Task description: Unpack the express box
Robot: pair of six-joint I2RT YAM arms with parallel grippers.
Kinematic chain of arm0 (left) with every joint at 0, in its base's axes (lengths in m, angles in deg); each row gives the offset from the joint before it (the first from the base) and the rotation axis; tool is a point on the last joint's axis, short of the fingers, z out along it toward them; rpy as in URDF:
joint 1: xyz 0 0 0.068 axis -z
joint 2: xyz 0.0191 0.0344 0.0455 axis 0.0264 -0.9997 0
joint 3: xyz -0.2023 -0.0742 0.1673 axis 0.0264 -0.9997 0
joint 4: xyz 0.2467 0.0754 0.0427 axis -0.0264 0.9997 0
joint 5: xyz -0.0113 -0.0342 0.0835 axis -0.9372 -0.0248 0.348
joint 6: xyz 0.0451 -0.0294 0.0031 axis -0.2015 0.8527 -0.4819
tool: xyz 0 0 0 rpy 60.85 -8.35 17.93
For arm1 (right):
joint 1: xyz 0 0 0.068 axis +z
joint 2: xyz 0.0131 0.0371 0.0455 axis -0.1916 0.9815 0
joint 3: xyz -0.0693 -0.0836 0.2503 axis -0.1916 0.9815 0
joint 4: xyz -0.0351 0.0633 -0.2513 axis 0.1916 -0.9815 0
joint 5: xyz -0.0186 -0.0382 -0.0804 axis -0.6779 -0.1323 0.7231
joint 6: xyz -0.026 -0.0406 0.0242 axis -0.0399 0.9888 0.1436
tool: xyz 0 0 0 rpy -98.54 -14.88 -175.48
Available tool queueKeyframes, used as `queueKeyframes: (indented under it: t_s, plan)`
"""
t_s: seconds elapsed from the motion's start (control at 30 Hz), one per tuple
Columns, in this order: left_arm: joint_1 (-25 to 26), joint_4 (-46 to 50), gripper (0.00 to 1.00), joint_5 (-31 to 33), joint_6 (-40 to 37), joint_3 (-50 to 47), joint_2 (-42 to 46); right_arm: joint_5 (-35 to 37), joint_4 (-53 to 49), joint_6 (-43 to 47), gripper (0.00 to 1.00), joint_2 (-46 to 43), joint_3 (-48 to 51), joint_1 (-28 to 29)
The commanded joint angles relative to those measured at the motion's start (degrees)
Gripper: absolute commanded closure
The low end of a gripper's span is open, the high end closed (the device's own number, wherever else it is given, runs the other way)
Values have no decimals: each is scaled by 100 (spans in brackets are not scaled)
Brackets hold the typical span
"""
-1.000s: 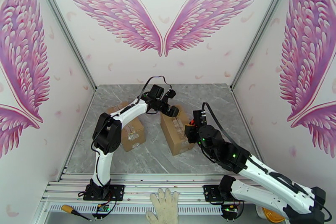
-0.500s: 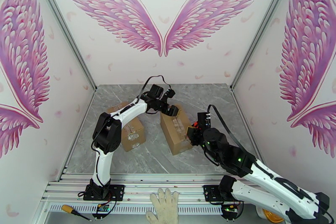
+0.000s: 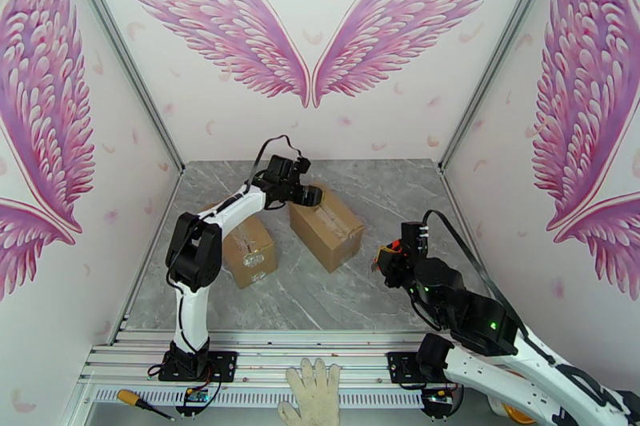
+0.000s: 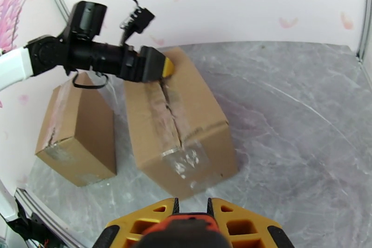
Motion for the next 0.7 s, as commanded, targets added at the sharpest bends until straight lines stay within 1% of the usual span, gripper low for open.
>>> queueKeyframes:
  t_s: [0.0, 0.07, 0.13, 0.2, 0.23, 0.27, 0.3, 0.37, 0.47, 0.53, 0.6, 0.67]
  plan:
    - [-52, 776, 10, 782, 428, -491, 61, 564, 157, -109, 100, 247, 185, 41]
    - [-45, 768, 9, 723, 769, -660, 239, 786, 449, -137, 100, 450, 325, 34]
    - [-28, 759, 9, 714, 1150, -863, 432, 983, 945, -54, 100, 633, 479, 24]
    - [3, 646, 9, 738, 1656, -1187, 686, 1196, 1430, 158, 100, 787, 628, -16]
    - [21, 547, 9, 743, 1917, -1350, 808, 1222, 1503, 158, 100, 847, 657, -107]
    - [46, 430, 9, 701, 2234, -1541, 951, 1119, 1553, 101, 100, 889, 679, -276]
    - [97, 296, 8, 696, 2486, -1686, 1092, 804, 1756, 82, 100, 911, 763, -540]
    - [264, 152, 6, 794, 2700, -1950, 1346, 104, 2439, 126, 100, 930, 1090, -1010]
    - [494, 344, 1, 1008, 2758, -1936, 1599, -617, 2875, -166, 100, 1005, 1279, -1596]
    - [602, 389, 1, 1275, 2684, -1925, 1851, -744, 3167, -141, 100, 1070, 1326, -1741]
    - [673, 373, 1, 1569, 2396, -1906, 2121, -916, 3361, -127, 100, 1220, 1268, -1924]
    - [735, 403, 1, 1837, 1777, -1802, 2295, -1088, 3473, -245, 100, 1364, 1175, -2115]
